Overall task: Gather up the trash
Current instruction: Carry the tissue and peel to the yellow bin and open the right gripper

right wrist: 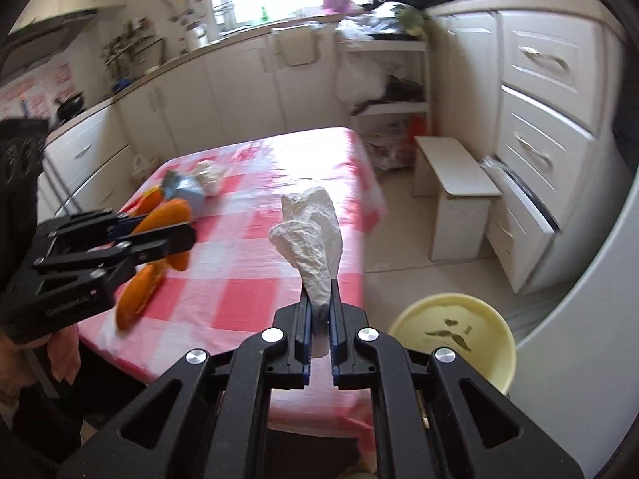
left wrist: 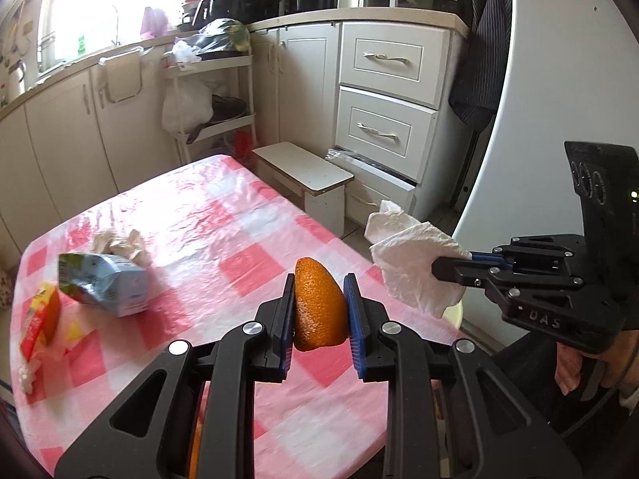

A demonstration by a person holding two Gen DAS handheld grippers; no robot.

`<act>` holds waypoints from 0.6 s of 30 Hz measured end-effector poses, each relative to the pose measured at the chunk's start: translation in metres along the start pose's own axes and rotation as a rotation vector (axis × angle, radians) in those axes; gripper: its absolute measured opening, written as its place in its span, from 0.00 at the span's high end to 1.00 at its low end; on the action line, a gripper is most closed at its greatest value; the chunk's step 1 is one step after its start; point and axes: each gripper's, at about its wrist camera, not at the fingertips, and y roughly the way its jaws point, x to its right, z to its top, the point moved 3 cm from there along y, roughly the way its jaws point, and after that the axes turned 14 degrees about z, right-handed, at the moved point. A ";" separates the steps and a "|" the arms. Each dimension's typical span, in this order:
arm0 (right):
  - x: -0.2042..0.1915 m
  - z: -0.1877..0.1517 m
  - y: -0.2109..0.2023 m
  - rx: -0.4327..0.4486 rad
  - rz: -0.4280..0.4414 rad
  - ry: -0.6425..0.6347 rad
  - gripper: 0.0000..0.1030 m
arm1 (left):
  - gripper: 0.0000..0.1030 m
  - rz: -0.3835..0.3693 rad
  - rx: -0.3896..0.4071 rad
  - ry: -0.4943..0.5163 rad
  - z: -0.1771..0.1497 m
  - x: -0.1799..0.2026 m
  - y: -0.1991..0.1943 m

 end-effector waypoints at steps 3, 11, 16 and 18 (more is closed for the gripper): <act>0.019 -0.003 -0.005 0.008 -0.028 0.055 0.90 | 0.78 -0.019 0.001 -0.008 0.004 0.011 0.007; 0.063 -0.016 -0.004 -0.016 -0.113 0.192 0.90 | 0.78 -0.104 -0.018 -0.076 0.016 0.045 0.033; 0.090 -0.028 -0.003 -0.043 -0.156 0.279 0.90 | 0.78 -0.148 -0.032 -0.065 0.023 0.078 0.048; 0.095 -0.030 -0.001 -0.058 -0.170 0.294 0.87 | 0.78 -0.166 -0.035 -0.056 0.028 0.091 0.053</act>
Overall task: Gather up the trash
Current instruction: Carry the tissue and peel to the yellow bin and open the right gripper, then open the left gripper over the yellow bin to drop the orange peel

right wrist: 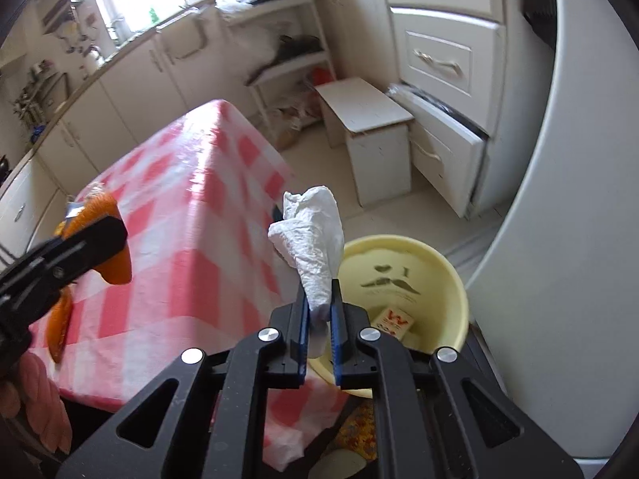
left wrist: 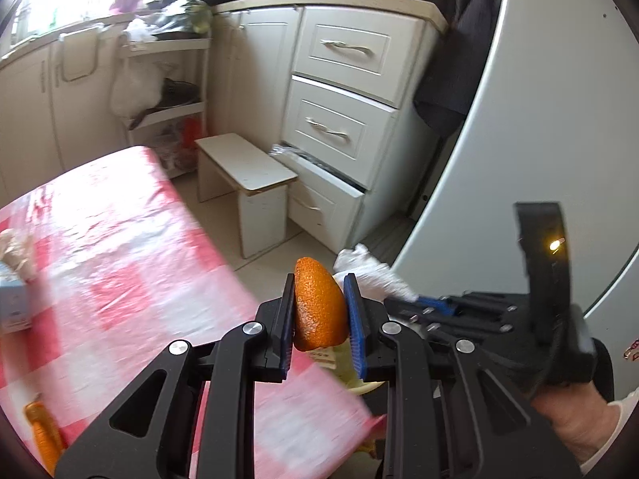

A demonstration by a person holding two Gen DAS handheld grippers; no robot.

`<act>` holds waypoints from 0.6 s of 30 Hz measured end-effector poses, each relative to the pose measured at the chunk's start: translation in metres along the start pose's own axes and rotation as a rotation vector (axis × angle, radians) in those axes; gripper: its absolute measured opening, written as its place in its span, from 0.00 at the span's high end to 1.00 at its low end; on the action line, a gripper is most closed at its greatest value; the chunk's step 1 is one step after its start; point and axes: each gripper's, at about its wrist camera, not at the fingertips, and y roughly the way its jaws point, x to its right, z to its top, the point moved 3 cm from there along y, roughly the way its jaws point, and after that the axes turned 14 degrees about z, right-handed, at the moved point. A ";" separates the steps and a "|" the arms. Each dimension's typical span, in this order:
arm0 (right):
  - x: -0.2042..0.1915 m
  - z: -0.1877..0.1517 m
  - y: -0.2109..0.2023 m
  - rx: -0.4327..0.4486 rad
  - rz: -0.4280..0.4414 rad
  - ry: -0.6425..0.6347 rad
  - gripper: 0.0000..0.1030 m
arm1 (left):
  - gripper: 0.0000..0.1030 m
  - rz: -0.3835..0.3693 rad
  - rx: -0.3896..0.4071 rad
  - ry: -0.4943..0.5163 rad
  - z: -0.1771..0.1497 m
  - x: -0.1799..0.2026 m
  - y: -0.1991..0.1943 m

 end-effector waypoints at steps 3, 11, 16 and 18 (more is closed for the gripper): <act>0.009 -0.004 0.004 -0.018 -0.017 0.017 0.78 | 0.78 -0.020 -0.007 0.002 0.008 0.015 0.011; 0.031 -0.005 0.005 -0.024 -0.027 0.083 0.56 | 0.78 -0.048 -0.036 -0.014 0.019 0.042 0.039; 0.041 -0.002 -0.014 0.054 -0.042 0.125 0.46 | 0.78 -0.051 -0.052 -0.016 0.019 0.054 0.051; 0.046 0.001 -0.025 0.102 -0.071 0.143 0.41 | 0.78 -0.051 -0.062 -0.023 0.018 0.056 0.056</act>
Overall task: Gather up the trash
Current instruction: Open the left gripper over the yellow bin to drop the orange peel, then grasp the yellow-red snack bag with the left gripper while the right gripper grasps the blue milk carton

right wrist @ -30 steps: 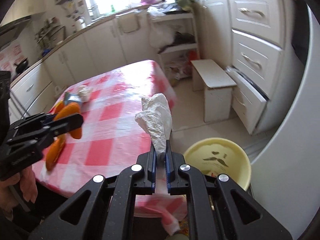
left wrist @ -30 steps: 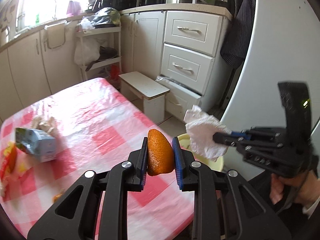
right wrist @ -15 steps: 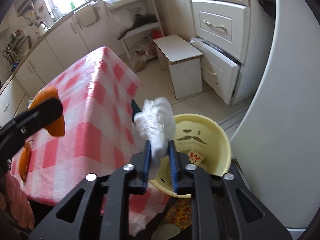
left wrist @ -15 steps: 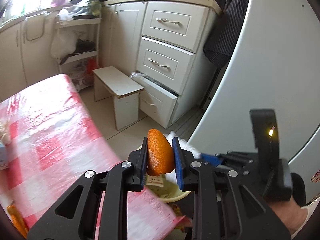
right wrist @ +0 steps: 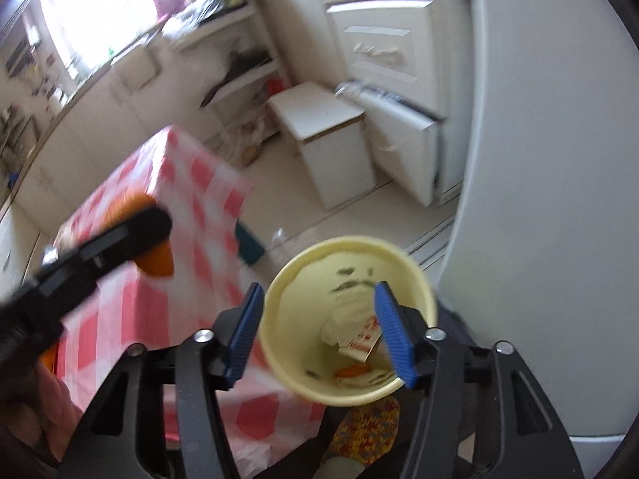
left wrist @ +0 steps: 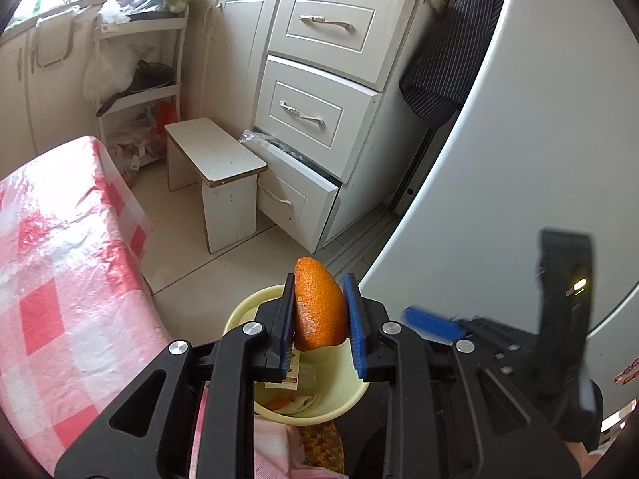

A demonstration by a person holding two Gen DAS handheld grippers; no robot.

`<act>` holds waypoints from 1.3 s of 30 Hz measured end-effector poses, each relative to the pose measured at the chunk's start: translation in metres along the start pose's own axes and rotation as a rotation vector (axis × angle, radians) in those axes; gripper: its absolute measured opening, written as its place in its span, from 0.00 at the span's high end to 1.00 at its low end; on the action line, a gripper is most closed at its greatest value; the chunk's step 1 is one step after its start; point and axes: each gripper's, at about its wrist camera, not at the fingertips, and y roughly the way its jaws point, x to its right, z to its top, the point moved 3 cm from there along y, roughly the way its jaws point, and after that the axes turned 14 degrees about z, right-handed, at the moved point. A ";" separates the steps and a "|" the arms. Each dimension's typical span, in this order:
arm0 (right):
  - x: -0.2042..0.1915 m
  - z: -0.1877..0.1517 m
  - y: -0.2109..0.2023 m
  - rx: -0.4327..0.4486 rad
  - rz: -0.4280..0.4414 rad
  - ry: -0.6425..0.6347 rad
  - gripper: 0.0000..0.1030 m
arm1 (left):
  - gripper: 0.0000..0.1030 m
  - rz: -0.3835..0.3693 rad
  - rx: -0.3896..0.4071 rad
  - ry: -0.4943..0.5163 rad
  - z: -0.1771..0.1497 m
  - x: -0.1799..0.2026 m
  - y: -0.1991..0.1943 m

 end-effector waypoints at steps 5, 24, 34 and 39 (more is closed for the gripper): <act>0.008 0.002 -0.005 0.014 -0.028 0.016 0.38 | 0.67 0.004 -0.044 -0.001 0.002 0.007 0.017; -0.058 0.008 -0.008 0.084 0.106 -0.150 0.32 | 0.26 0.214 0.080 -0.087 -0.012 -0.092 -0.088; -0.133 -0.002 0.009 0.052 0.195 -0.313 0.32 | 0.23 0.393 0.073 -0.260 -0.062 -0.206 -0.146; -0.163 -0.013 0.019 0.022 0.220 -0.376 0.31 | 0.23 0.463 0.070 -0.297 -0.072 -0.248 -0.168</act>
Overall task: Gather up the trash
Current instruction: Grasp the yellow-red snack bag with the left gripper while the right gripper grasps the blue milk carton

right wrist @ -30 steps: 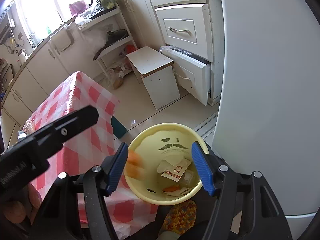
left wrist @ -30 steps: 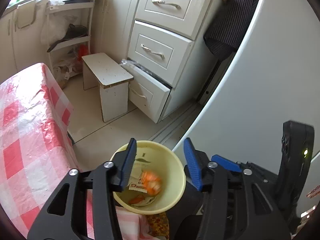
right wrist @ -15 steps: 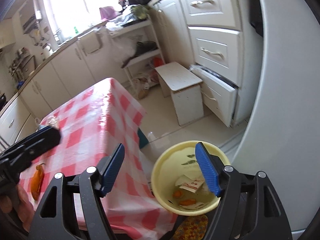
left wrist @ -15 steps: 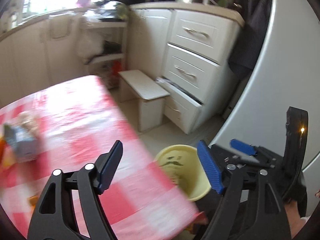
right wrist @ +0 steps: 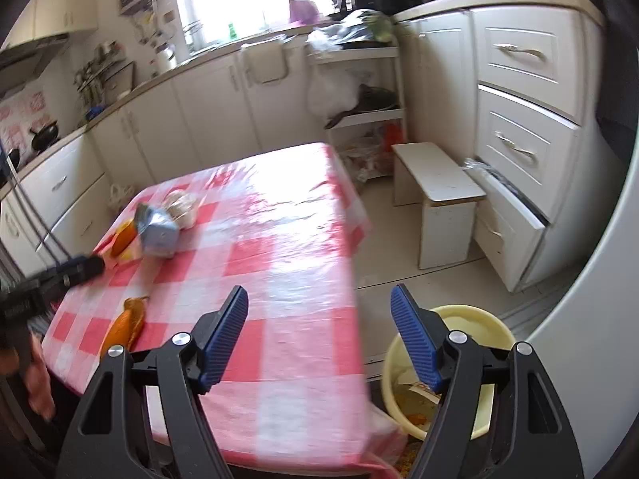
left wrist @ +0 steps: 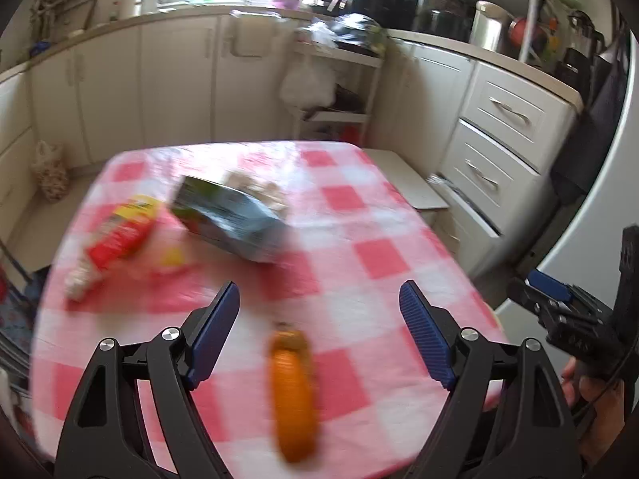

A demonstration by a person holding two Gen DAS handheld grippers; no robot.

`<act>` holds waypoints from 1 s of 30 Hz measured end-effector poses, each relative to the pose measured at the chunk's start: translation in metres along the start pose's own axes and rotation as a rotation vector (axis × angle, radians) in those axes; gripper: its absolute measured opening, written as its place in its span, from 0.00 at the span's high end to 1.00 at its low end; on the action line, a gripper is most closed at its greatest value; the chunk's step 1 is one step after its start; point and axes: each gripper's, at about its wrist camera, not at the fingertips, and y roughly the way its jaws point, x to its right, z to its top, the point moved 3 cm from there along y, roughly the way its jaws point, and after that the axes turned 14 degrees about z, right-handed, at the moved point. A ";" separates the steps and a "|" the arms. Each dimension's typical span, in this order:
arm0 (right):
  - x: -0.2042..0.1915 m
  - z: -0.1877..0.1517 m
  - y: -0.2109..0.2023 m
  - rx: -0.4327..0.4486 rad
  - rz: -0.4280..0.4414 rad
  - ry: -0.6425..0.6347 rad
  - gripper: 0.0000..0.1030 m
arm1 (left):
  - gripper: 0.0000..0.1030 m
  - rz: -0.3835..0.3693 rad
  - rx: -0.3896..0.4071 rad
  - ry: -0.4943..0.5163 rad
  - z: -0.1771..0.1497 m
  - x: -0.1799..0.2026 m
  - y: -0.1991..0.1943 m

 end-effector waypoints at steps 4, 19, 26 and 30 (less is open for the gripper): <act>-0.027 0.002 0.015 -0.028 0.037 -0.059 0.31 | 0.19 0.094 0.005 0.013 0.015 -0.042 -0.001; -0.140 0.029 0.078 -0.144 0.227 -0.305 0.25 | 0.18 0.259 -0.233 0.296 0.037 -0.115 0.112; -0.166 0.039 0.128 -0.212 0.213 -0.430 0.24 | 0.87 0.141 -0.261 0.130 0.051 -0.146 0.116; -0.172 0.045 0.147 -0.220 0.216 -0.429 0.24 | 0.96 0.071 -0.201 0.030 0.063 -0.158 0.091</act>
